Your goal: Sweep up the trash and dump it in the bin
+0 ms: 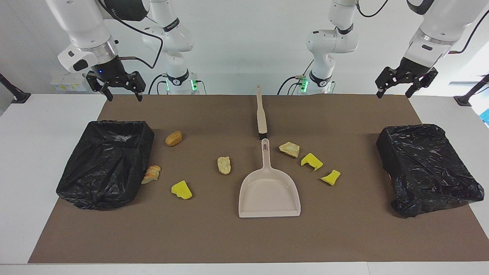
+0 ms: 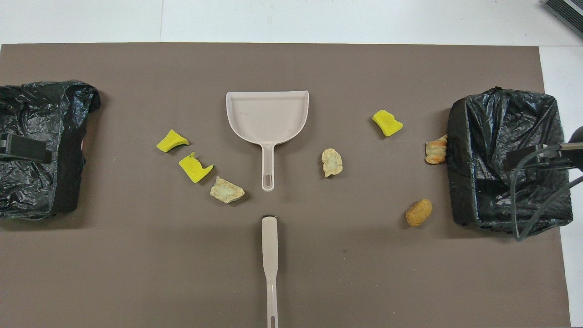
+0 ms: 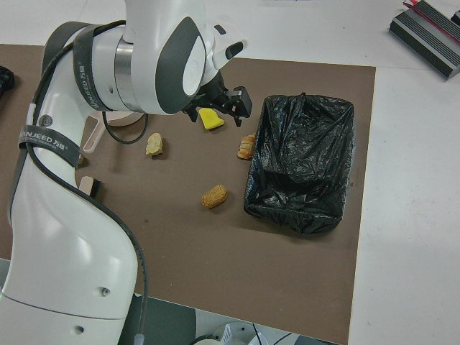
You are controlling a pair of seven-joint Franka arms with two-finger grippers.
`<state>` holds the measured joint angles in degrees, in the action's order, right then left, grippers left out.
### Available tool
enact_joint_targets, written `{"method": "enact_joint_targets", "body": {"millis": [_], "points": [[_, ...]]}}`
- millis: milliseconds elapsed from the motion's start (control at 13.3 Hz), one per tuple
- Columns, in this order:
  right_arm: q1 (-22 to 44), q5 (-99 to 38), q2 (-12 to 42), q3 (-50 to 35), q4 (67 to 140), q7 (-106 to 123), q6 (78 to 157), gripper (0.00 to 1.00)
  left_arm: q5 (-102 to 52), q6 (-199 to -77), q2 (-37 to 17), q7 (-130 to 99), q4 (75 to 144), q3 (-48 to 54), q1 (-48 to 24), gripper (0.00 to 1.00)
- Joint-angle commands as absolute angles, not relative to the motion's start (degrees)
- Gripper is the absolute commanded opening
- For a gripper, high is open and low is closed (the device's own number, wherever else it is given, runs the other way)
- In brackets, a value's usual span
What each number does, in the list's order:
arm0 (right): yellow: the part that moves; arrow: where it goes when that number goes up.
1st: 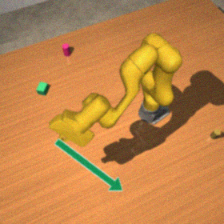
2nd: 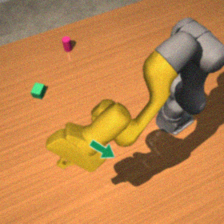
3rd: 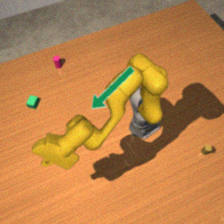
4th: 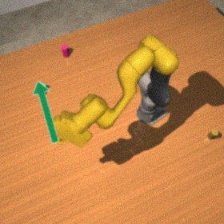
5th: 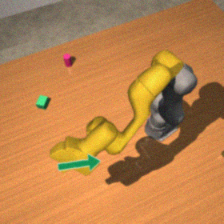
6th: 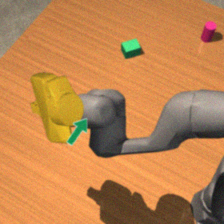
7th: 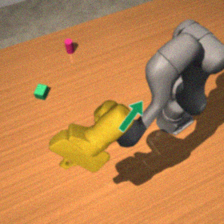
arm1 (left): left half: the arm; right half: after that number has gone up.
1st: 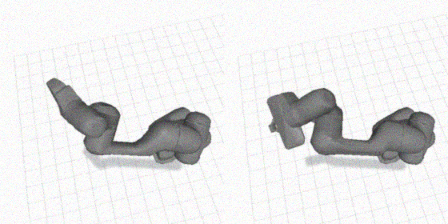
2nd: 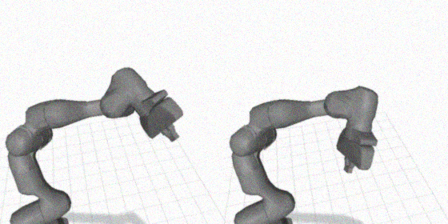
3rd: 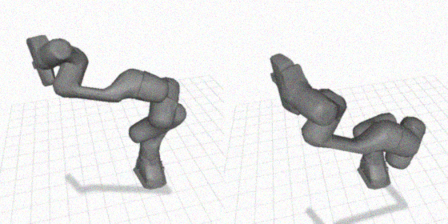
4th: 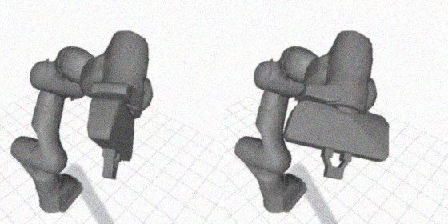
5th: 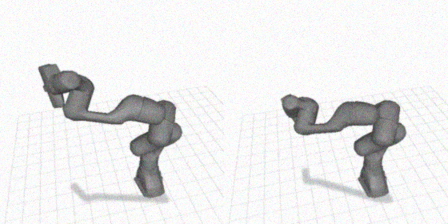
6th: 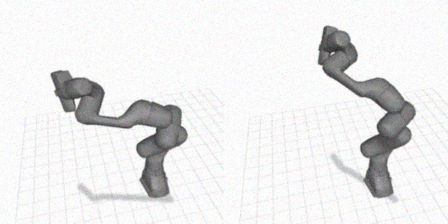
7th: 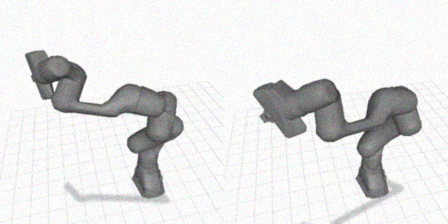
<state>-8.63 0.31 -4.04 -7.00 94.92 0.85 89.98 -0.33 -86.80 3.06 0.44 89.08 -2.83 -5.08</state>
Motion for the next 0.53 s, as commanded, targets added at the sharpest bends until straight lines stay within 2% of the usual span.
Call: {"method": "enact_joint_targets", "body": {"millis": [0, 450], "points": [[-9.05, 0.97, -5.36, -7.38, 96.68, 2.11, 90.97, 1.00, -1.32, -85.34, 3.08, 1.93, 88.15, -3.08, -4.83, 1.00], [-9.05, 0.97, -5.36, -7.38, 96.59, 2.28, 91.05, 1.00, -1.32, -85.34, 3.25, 1.76, 88.68, -3.08, -5.18, 1.00]]}}
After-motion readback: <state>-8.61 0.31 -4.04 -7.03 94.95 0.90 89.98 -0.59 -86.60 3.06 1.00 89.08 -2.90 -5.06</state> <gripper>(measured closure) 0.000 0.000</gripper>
